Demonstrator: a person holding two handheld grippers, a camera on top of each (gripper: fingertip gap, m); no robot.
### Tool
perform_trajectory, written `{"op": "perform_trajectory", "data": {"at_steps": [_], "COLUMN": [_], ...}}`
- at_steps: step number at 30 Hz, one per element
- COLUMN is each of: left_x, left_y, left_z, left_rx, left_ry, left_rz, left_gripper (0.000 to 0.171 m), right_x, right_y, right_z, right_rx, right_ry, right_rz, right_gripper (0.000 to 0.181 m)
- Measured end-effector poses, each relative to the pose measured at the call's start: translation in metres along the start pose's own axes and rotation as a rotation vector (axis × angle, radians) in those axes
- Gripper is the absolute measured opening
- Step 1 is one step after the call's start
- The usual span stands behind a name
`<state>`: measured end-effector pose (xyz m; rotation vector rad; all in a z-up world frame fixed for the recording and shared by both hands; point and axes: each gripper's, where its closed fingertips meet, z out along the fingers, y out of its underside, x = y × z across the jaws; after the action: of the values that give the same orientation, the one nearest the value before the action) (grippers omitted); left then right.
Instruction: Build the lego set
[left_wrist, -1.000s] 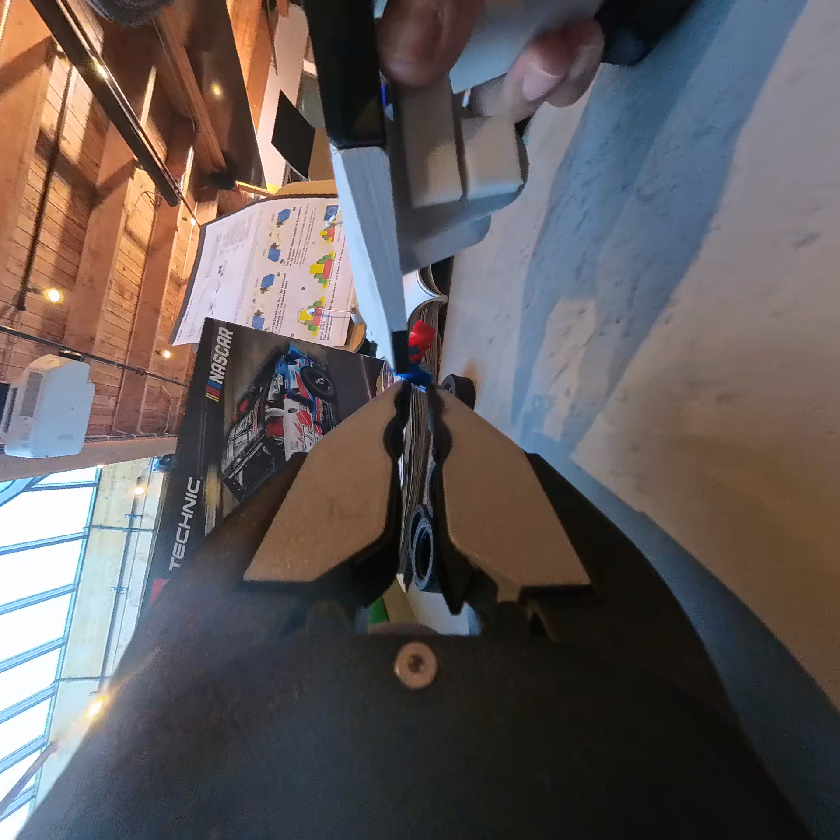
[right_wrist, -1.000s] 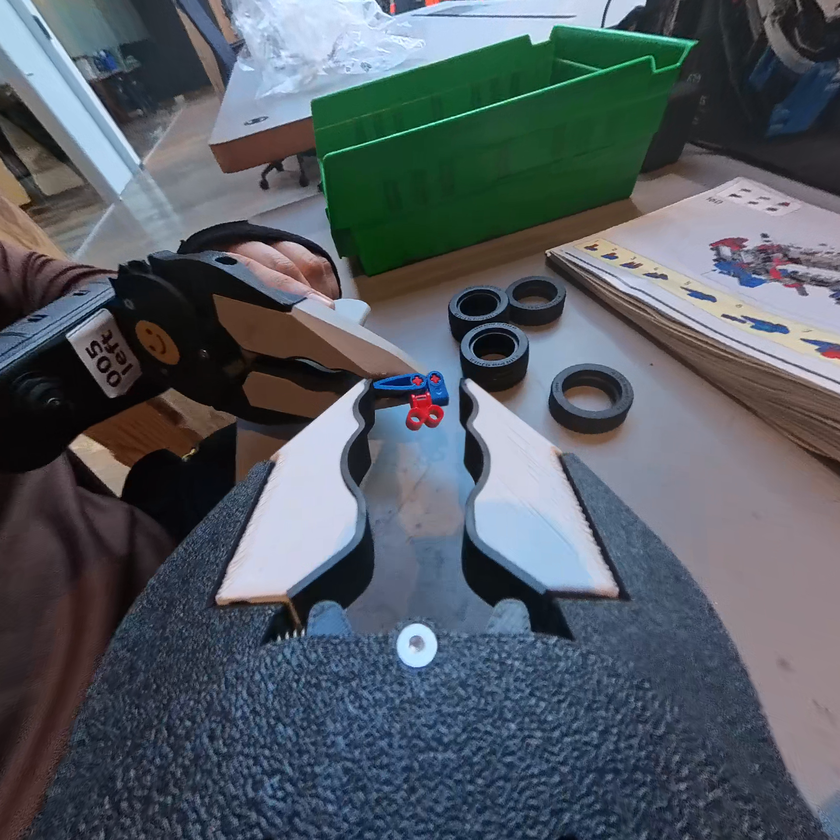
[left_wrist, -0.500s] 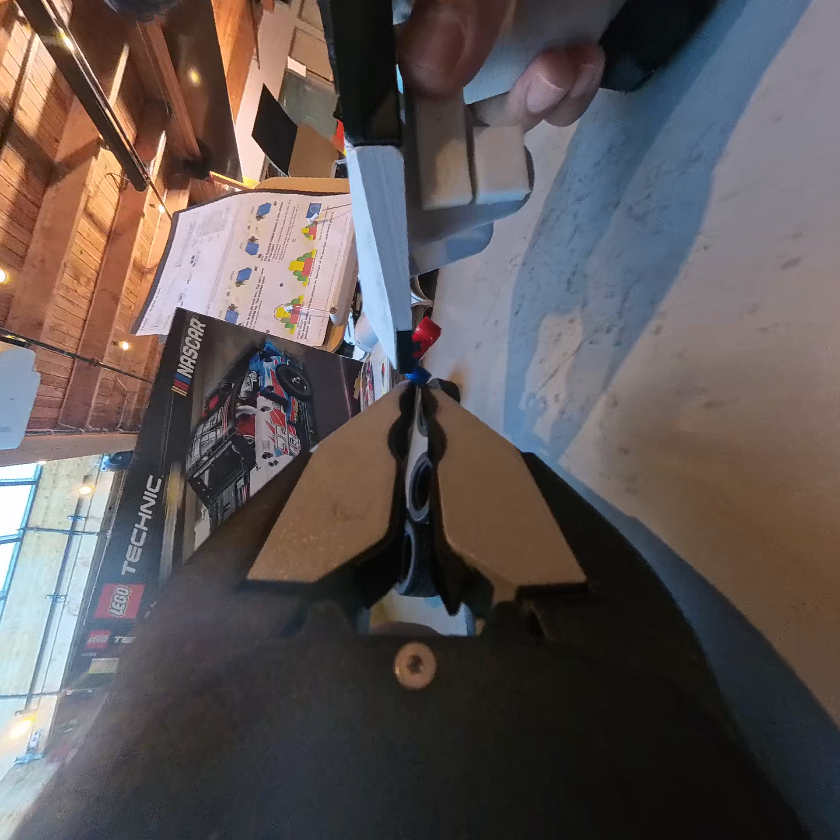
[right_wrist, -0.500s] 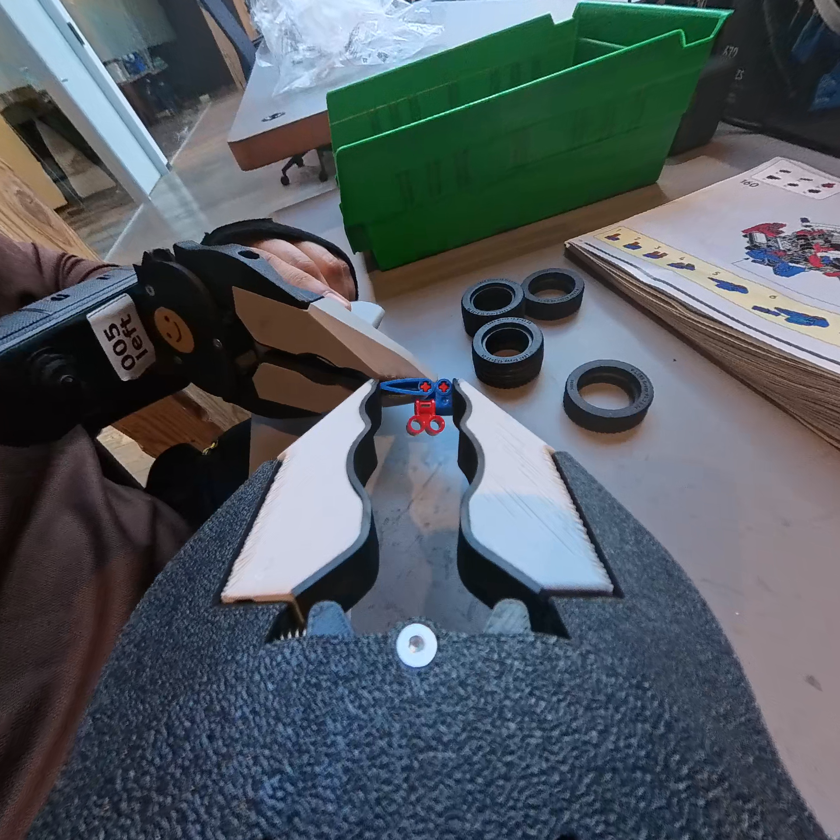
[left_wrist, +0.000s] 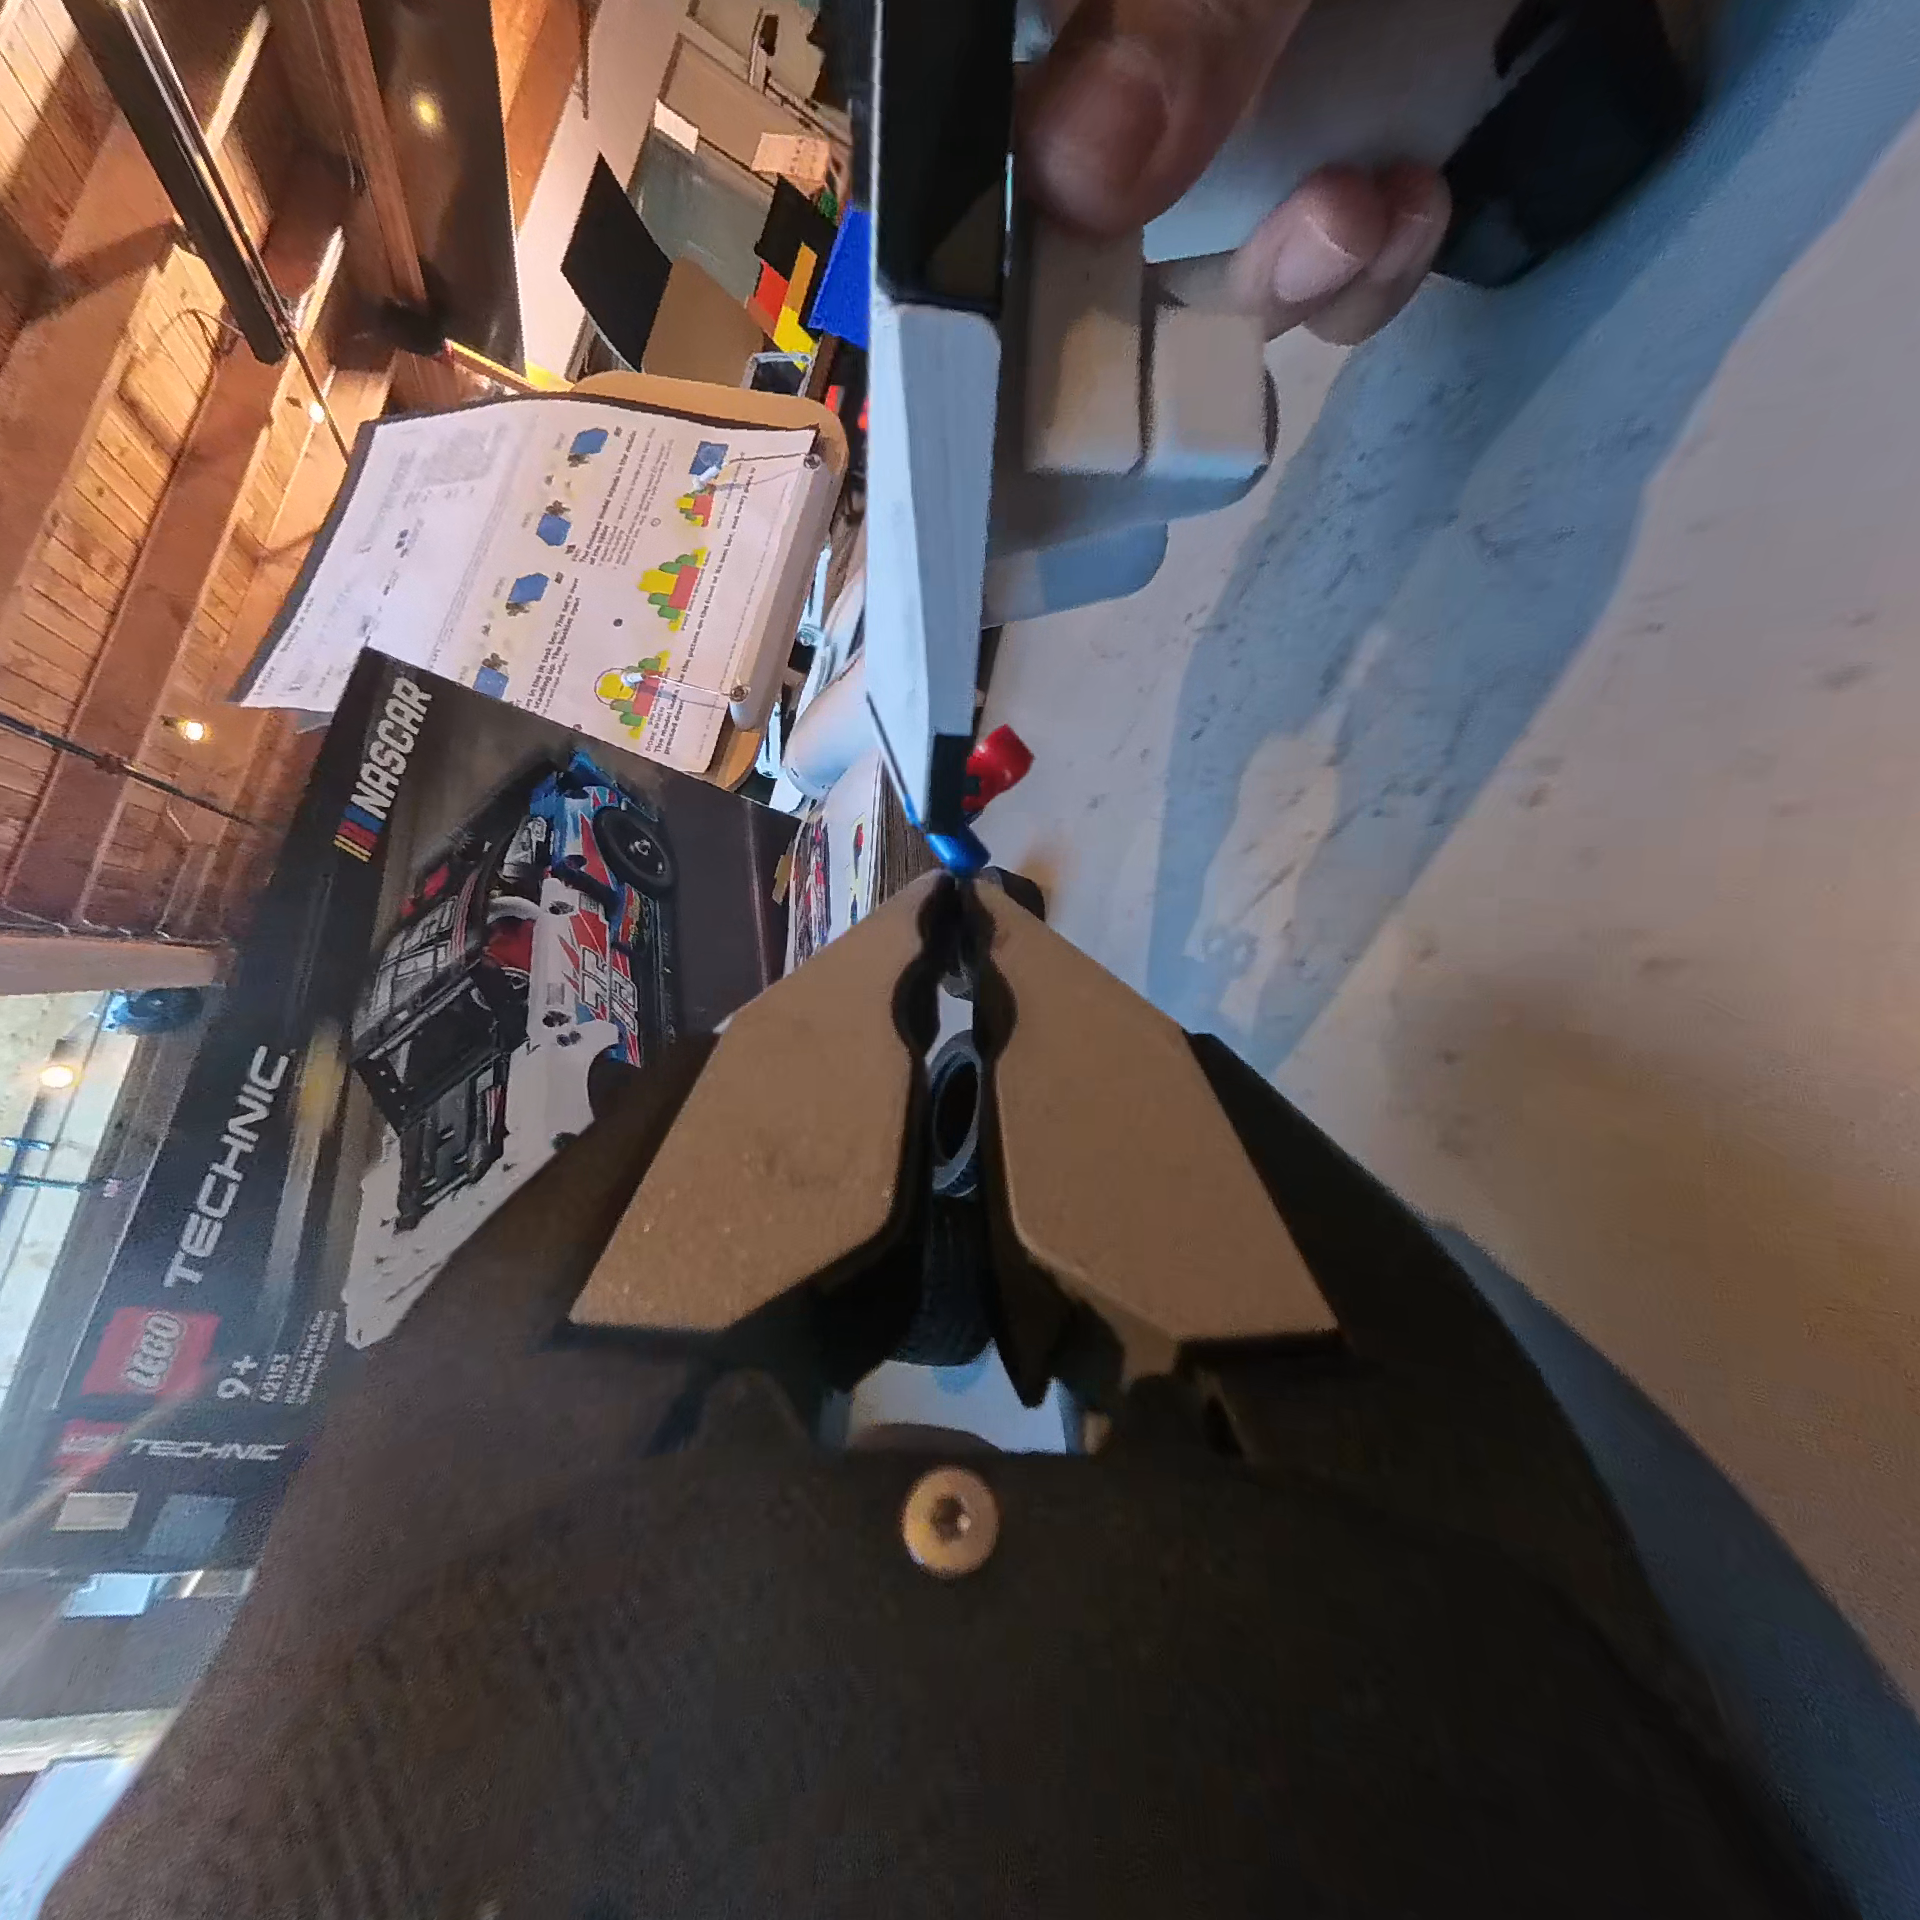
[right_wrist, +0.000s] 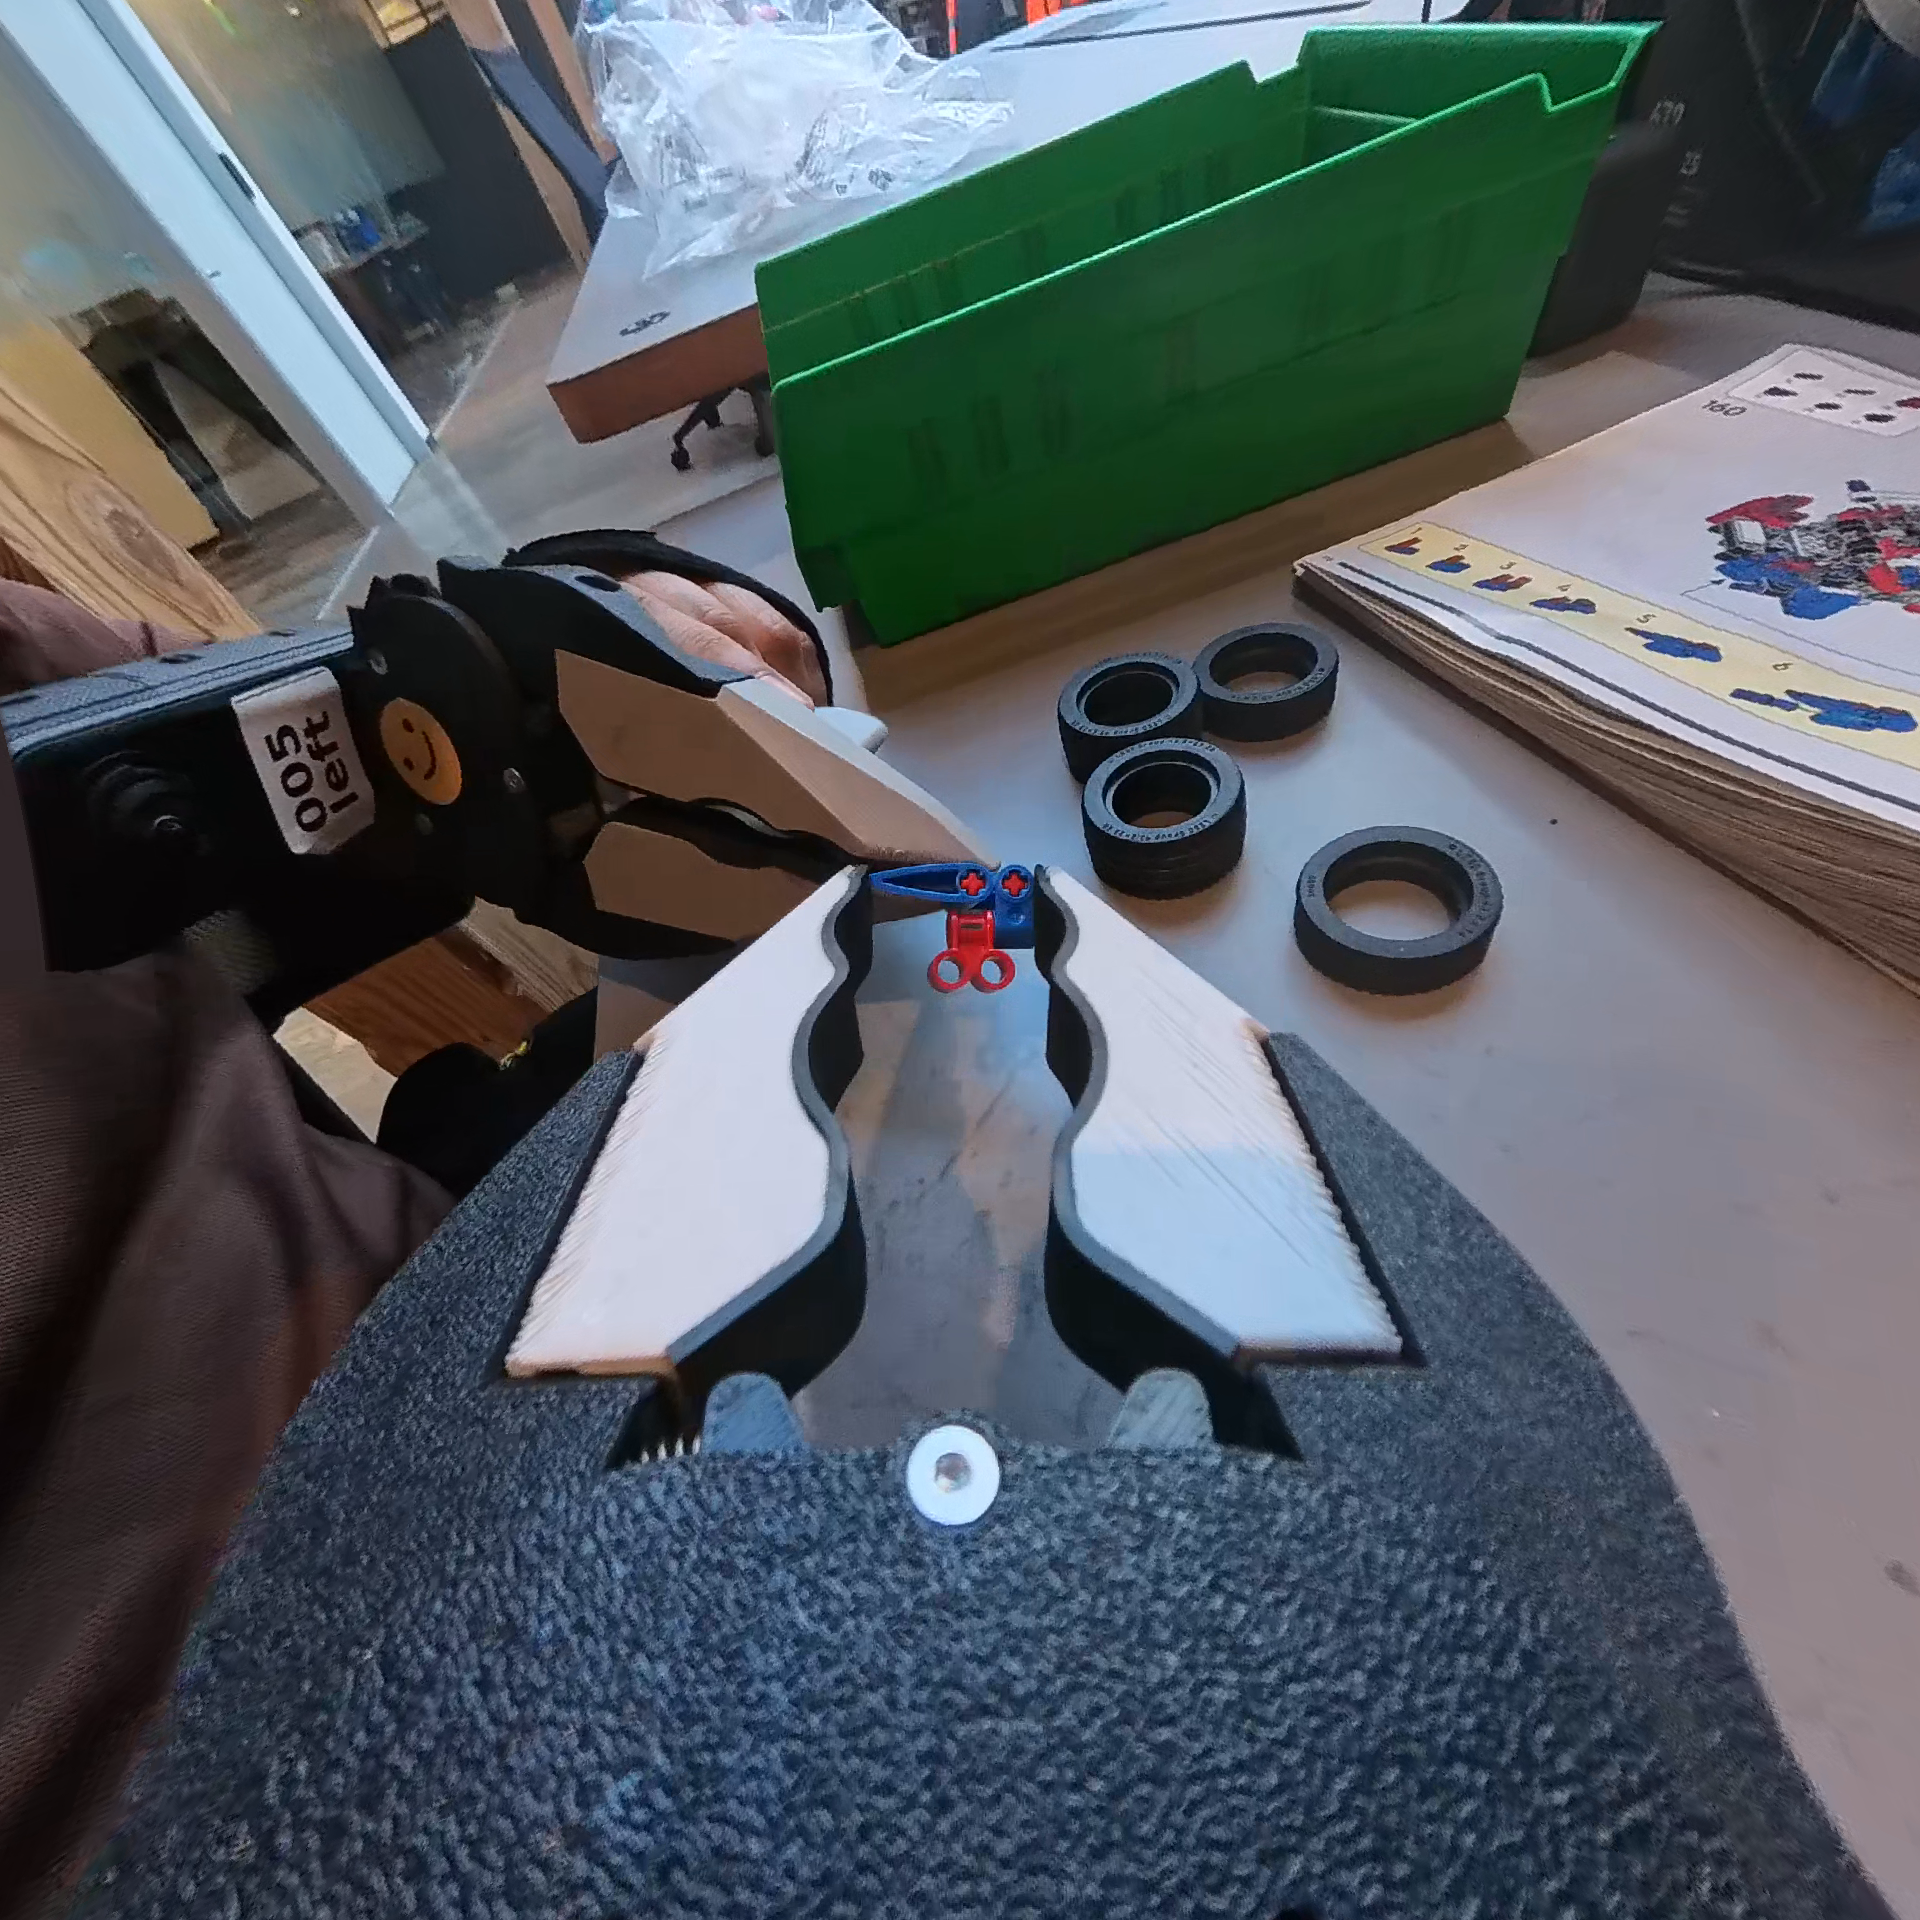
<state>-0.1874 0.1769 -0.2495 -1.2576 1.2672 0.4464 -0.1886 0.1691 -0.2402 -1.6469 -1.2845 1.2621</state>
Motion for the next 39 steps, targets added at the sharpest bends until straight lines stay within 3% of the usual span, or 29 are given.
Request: {"op": "perform_trajectory", "data": {"at_steps": [8,14,27,39], "left_x": [0.008,0.006,-0.003,-0.01], "left_y": [0.009,0.008,0.002,-0.001], "left_z": [0.005,0.005,0.001,-0.002], "left_rx": [-0.032,-0.016,-0.03,0.024], "left_ry": [0.065,0.083,-0.033,0.016], "left_rz": [-0.05,-0.13,0.04,-0.132], "left_gripper": [0.001,0.016,0.006,0.004], "right_x": [0.003,-0.003,-0.013,-0.016], "right_y": [-0.005,-0.001,-0.004,-0.012], "right_z": [-0.006,-0.002,0.004,0.003], "right_rx": [0.018,-0.012,0.001,0.02], "right_ry": [-0.002,-0.007,-0.021,0.0], "right_rz": [-0.068,-0.128,-0.141,-0.211], "right_gripper": [0.03,0.03,0.03,0.029]}}
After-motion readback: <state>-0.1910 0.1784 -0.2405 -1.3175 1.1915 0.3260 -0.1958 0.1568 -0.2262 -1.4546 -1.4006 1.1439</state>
